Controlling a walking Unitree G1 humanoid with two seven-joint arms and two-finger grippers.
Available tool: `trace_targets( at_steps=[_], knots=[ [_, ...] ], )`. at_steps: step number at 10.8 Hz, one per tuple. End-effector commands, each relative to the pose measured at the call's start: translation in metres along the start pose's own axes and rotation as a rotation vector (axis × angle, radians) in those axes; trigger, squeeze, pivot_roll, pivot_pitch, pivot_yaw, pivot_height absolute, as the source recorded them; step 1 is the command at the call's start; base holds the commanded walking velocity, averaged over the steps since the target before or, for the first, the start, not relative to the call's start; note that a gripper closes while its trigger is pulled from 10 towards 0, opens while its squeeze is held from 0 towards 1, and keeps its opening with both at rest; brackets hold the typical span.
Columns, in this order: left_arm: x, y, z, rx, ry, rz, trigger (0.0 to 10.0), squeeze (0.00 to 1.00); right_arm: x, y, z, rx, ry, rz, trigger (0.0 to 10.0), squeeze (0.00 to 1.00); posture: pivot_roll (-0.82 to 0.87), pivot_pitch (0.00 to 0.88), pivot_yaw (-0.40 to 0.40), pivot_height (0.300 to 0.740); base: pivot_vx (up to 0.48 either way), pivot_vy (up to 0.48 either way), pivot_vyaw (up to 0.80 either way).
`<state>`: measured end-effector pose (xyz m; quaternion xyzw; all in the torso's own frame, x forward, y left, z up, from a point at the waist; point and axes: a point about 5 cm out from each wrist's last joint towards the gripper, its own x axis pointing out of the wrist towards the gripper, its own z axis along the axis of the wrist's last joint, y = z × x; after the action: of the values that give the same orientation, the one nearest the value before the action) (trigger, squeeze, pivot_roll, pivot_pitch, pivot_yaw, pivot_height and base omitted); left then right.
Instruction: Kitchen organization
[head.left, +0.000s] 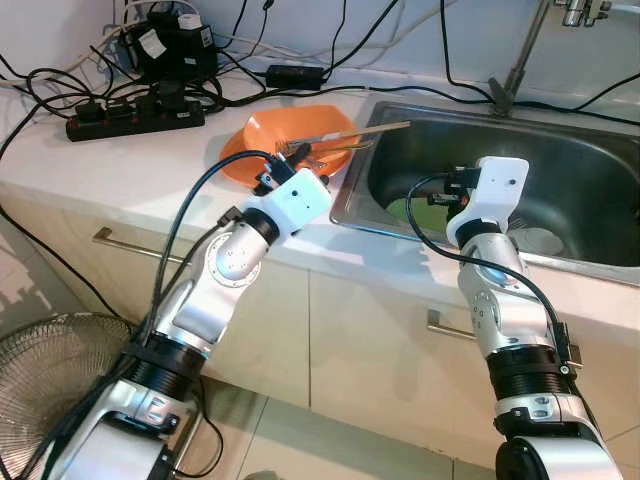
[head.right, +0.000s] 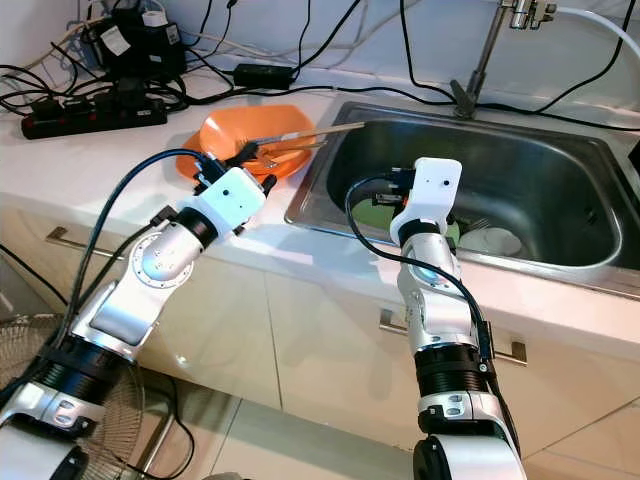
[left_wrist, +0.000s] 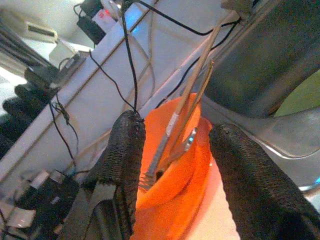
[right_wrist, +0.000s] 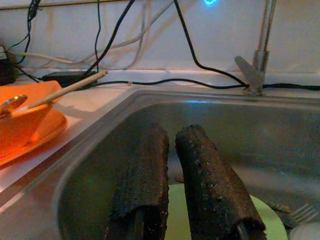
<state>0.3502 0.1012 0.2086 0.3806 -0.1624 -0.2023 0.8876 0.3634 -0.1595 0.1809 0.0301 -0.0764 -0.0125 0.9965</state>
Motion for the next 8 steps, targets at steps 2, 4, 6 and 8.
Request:
trace_targets(
  at_steps=[2, 4, 6, 8],
  knots=[
    [0.006, 0.003, 0.001, 0.059, -0.003, -0.011, 10.0, 0.00, 0.002, 0.000, 0.004, 0.007, -0.016, 0.003, 10.0, 0.00, 0.22, 0.034, -0.002, 0.740, 0.000, 0.000, 0.00],
    [0.012, 0.003, -0.001, 0.076, 0.015, -0.048, 10.0, 0.00, 0.002, 0.000, 0.005, 0.008, -0.017, 0.002, 10.0, 0.00, 0.21, 0.034, 0.001, 0.740, 0.000, 0.000, 0.00],
    [0.014, 0.003, -0.007, 0.105, 0.042, -0.060, 10.0, 0.00, 0.001, 0.000, 0.004, 0.009, -0.015, 0.000, 10.0, 0.00, 0.21, 0.035, 0.003, 0.740, 0.000, 0.000, 0.00],
    [0.018, 0.004, -0.011, 0.127, 0.059, -0.068, 10.0, 0.00, 0.001, 0.000, 0.005, 0.009, -0.018, 0.000, 10.0, 0.00, 0.21, 0.037, 0.001, 0.740, 0.000, 0.000, 0.00]
  ],
)
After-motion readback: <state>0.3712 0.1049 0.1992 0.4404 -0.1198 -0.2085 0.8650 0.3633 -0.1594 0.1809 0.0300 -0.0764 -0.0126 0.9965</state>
